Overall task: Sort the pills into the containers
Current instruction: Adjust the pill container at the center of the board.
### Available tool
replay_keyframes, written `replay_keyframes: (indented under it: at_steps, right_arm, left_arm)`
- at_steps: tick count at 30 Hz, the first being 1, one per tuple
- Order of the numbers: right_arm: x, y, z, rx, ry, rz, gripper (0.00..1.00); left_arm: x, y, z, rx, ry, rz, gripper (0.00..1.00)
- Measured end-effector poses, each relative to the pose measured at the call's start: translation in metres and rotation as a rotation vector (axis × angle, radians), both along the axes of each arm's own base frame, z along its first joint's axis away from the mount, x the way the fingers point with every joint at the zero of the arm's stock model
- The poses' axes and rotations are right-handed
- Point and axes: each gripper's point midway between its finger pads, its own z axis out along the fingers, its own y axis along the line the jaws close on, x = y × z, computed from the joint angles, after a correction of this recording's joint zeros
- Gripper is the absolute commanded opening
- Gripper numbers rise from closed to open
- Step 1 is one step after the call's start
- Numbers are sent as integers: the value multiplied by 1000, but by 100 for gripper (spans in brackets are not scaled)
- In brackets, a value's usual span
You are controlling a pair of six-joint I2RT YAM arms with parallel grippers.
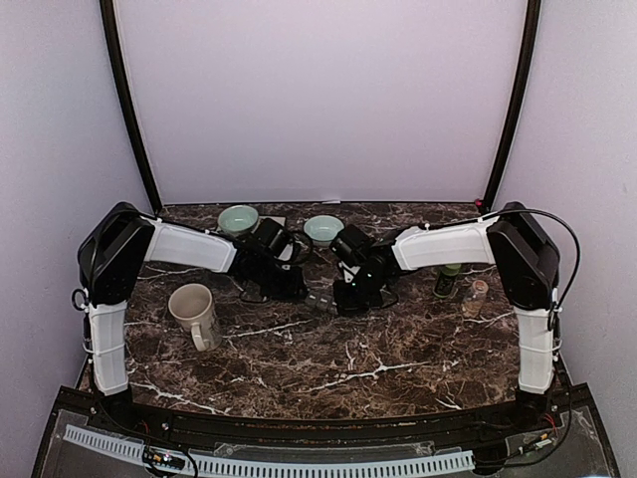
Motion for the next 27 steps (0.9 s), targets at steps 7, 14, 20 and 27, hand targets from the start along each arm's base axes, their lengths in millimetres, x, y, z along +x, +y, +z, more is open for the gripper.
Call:
replay_keyframes:
  at_steps: [7,14,20,27]
  right_arm:
    - [6,-2,0,-1,-5,-9,0]
    - [13,-4,1,0,-16,-22,0]
    - [17,-5,2,6,-23,-29,0]
    - [19,-5,2,4,-32,-28,11]
  left_arm:
    - [-3,2,0,-6,3,8,25]
    - [-4,3,0,-7,6,12,25]
    - [-4,3,0,-8,6,13,25]
    - [-5,5,2,11,0,24,28]
